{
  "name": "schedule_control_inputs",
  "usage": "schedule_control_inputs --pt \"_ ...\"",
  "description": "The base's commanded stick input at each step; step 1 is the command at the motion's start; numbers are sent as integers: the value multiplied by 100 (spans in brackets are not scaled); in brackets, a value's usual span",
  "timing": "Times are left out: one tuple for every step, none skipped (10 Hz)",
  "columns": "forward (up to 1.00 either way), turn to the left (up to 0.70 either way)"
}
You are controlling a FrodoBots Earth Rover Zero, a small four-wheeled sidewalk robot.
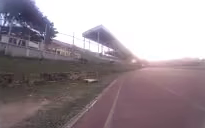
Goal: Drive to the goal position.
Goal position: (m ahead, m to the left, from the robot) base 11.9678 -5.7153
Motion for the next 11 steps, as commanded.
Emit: schedule_control_inputs --pt "0 -70" --pt "0 -70" --pt "0 -70" --pt "34 -55" --pt "56 -43" --pt "70 -35" --pt "70 -35" --pt "70 -35" --pt "70 -35" --pt "70 -35" --pt "70 -35"
